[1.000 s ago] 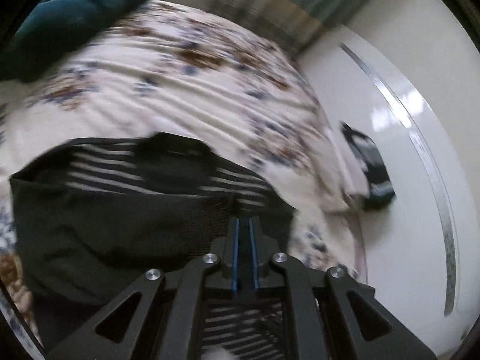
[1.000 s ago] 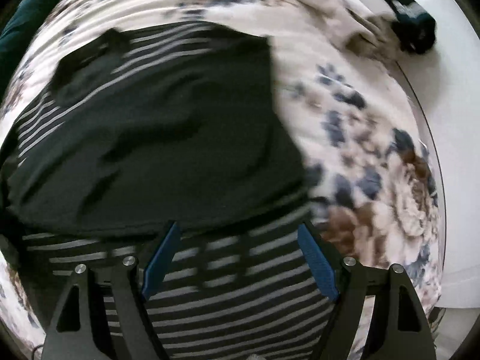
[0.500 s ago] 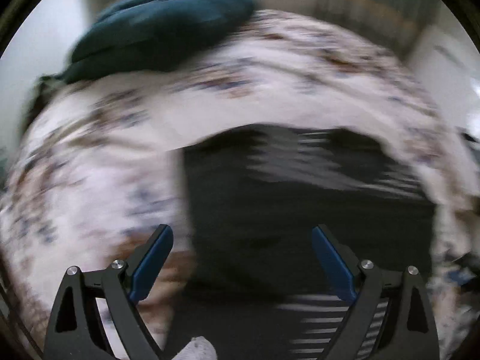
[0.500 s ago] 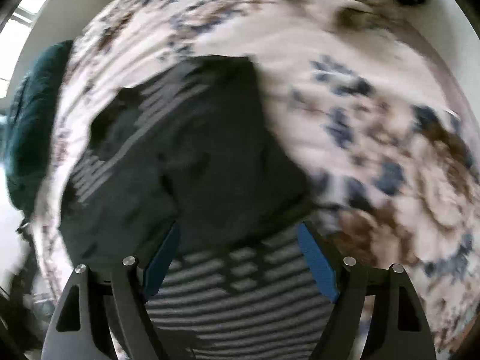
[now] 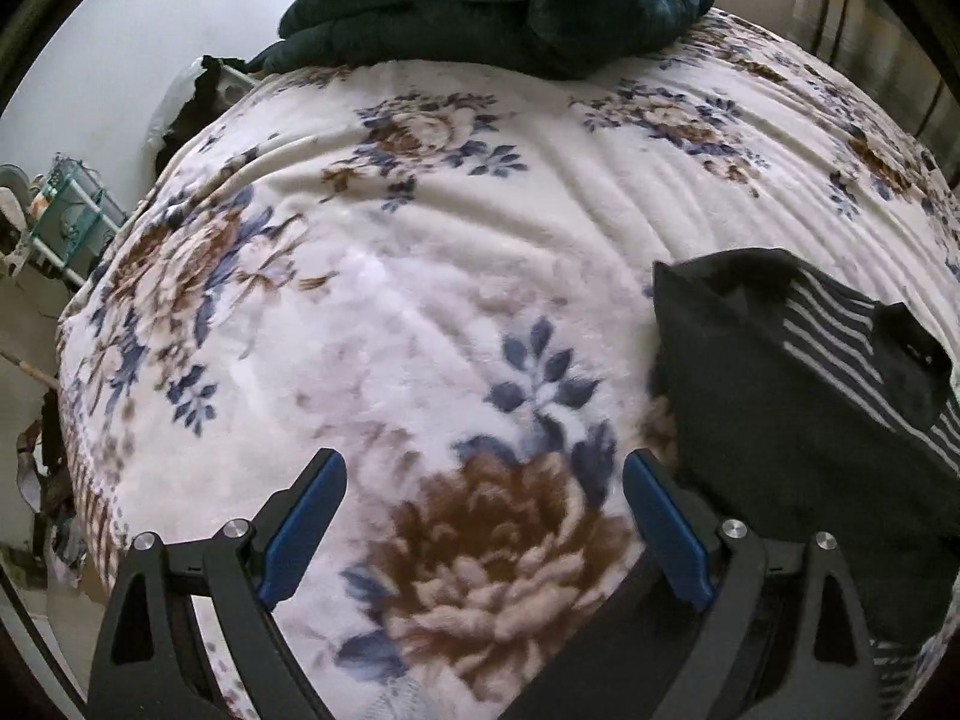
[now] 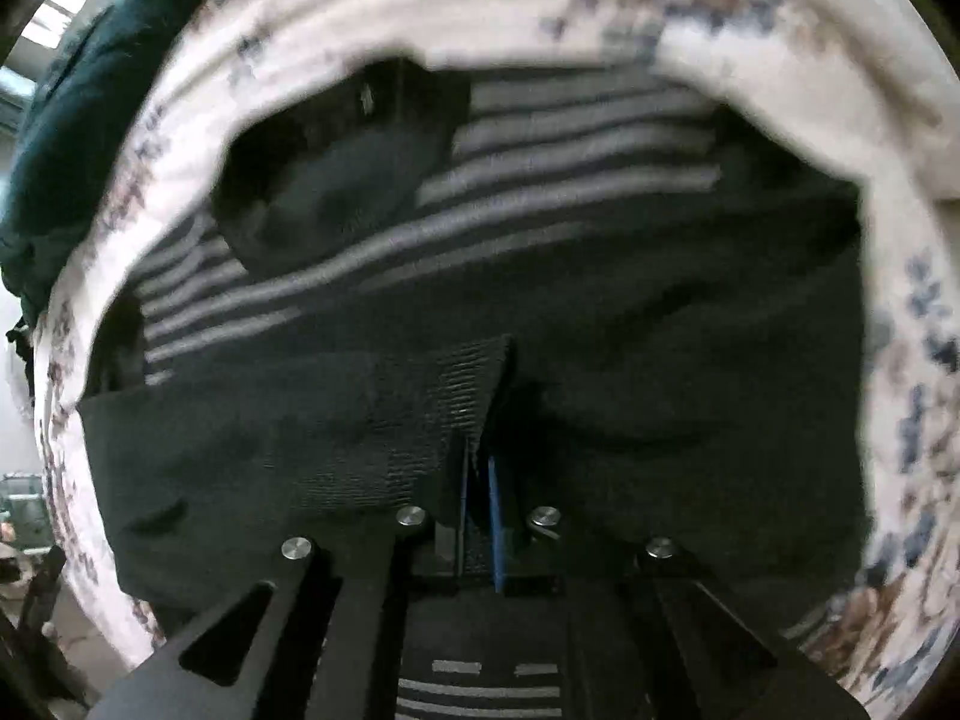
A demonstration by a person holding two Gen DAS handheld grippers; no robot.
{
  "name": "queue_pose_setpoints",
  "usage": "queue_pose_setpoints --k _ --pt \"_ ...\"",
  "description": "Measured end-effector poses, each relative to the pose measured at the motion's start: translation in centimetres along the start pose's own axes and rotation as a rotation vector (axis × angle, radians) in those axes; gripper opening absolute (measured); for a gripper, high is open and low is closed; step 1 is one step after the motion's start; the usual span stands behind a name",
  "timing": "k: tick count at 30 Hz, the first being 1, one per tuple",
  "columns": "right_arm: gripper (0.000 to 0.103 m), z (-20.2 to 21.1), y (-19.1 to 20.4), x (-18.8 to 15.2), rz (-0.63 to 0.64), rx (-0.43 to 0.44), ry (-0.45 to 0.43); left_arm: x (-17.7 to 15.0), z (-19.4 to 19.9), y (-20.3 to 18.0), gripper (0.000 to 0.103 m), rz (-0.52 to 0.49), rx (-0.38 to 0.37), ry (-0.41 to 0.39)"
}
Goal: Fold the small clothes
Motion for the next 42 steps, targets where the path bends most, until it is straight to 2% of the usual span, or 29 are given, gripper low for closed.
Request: queue_pose_setpoints --k 3,7,11,16,18,19,21,24,25,26,27,29,30,32,34,35,37,38,42 --pt "0.005 3.7 -3.1 -0.3 -0.058 -0.071 -0.045 0.5 -0.1 -1.7 0.094 -0.02 -0.025 0.0" --pt "0.005 5.2 -8.9 -0.7 -0.125 -0.146 -0.018 0.6 -1.2 -5.6 0.094 -0.068 -0.076 0.021" --pt "0.005 4.3 -13.3 -1.0 -0.157 -0.189 0.04 0.2 -3.0 -10.2 0.094 -0.173 -0.096 0.037" --pt "0.005 2.4 -14.7 -0.5 -0.152 -0.227 0.075 -0.3 -5.7 -14.2 0.094 -0.308 -0.064 0.044" --pt "0.006 1.2 -15.0 -0.5 -0.146 -0.219 0.133 -0.5 -6.7 -14.6 0.094 -0.344 -0.032 0.062" --pt "0.008 1.1 -15.2 -0.4 -0.154 -0.224 0.142 -0.5 -6.8 -14.6 0.094 -0.349 -0.031 0.073" --pt "0.029 2.0 -15.5 -0.2 -0.177 -0.264 0.145 -0.1 -5.9 -14.5 0.094 -0.346 -0.057 0.059" --pt "0.042 5.5 -14.1 0.7 -0.158 -0.277 0.025 0.4 -5.1 -14.8 0.094 -0.359 -0.077 0.03" --pt "0.046 6.2 -12.9 1.1 -0.127 -0.253 -0.007 0.6 -5.2 -14.9 0.094 -0.364 -0.069 0.028" --pt "0.056 6.3 -11.3 1.7 -0.086 -0.209 -0.023 0.7 -5.3 -14.9 0.094 -0.366 -0.062 0.032" --pt "0.062 5.8 -9.6 2.4 -0.043 -0.157 -0.016 0.7 -5.4 -14.7 0.094 -0.366 -0.061 0.037" --pt "0.062 3.4 -5.7 3.9 0.064 -0.054 0.031 0.3 -5.8 -14.2 0.094 -0.373 -0.041 0.034" --pt "0.062 2.0 -4.1 4.7 0.122 -0.032 0.055 -0.1 -6.1 -13.9 0.094 -0.379 -0.027 0.038" --pt "0.062 -0.5 -1.5 5.9 0.226 -0.048 0.082 -1.3 -7.2 -12.9 0.094 -0.377 0.003 0.065" --pt "0.062 -3.3 0.2 6.6 0.299 -0.036 0.152 -2.3 -8.0 -11.8 0.094 -0.352 0.009 0.094" --pt "0.062 -4.5 0.8 6.8 0.321 -0.026 0.185 -2.5 -8.2 -11.4 0.094 -0.341 0.006 0.098" --pt "0.034 -5.2 1.7 7.1 0.381 -0.054 0.18 -2.9 -8.4 -10.9 0.094 -0.312 -0.011 0.099" --pt "0.0 -5.2 1.8 7.4 0.397 -0.062 0.164 -2.9 -8.4 -10.8 0.094 -0.303 -0.018 0.097" --pt "0.0 -3.9 -0.1 9.5 0.312 -0.145 0.077 -3.1 -8.6 -10.9 0.094 -0.31 -0.02 0.091"
Point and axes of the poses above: each gripper's, at about its wrist camera, not at the fingertips, and z roughly against the way its jaws point, y to its left, x to its top, the point moved 5 cm from there along -z, roughly the way its jaws point, and after that the axes turned 12 degrees about z, right-handed, at the moved point
